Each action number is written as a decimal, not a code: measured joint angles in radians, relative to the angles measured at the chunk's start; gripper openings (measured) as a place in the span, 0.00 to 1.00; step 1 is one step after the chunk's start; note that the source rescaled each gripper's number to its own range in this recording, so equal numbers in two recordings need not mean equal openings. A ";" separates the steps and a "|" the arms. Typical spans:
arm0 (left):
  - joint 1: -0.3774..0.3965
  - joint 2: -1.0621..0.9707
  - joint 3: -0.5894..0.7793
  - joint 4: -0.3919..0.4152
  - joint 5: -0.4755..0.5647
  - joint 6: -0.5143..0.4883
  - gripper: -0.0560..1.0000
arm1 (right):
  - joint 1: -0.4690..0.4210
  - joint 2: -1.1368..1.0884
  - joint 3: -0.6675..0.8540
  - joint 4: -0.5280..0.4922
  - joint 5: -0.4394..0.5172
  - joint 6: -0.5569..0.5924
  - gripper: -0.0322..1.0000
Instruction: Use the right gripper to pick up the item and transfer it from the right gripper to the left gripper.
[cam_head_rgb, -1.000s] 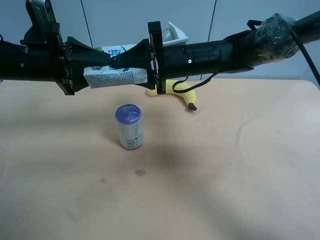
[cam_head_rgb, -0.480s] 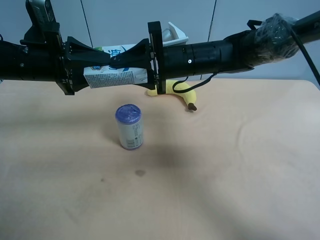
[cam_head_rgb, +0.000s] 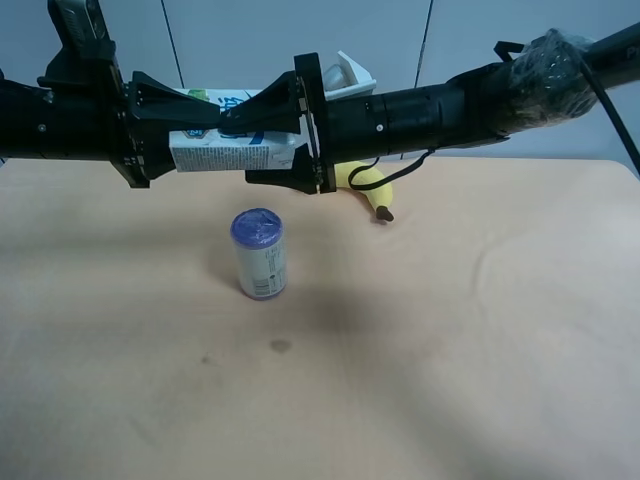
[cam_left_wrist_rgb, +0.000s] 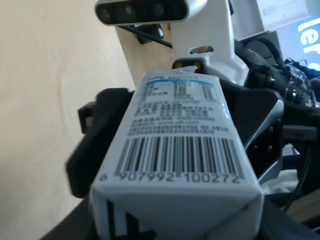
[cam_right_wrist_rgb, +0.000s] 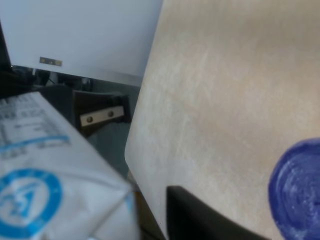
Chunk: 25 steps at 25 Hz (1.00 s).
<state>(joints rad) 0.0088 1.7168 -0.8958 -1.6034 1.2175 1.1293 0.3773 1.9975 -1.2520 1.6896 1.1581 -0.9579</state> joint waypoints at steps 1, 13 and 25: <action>0.000 0.000 0.000 -0.002 0.000 0.000 0.07 | -0.001 0.000 0.000 -0.003 -0.002 0.000 0.58; -0.003 0.006 0.000 0.010 -0.003 -0.015 0.07 | 0.007 -0.080 -0.011 -0.132 0.013 0.020 0.74; -0.011 0.004 0.000 -0.012 0.004 -0.028 0.06 | -0.038 -0.202 -0.011 -0.330 -0.003 0.125 0.75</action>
<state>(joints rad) -0.0025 1.7210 -0.8958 -1.6152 1.2217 1.1012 0.3394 1.7959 -1.2628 1.3599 1.1553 -0.8331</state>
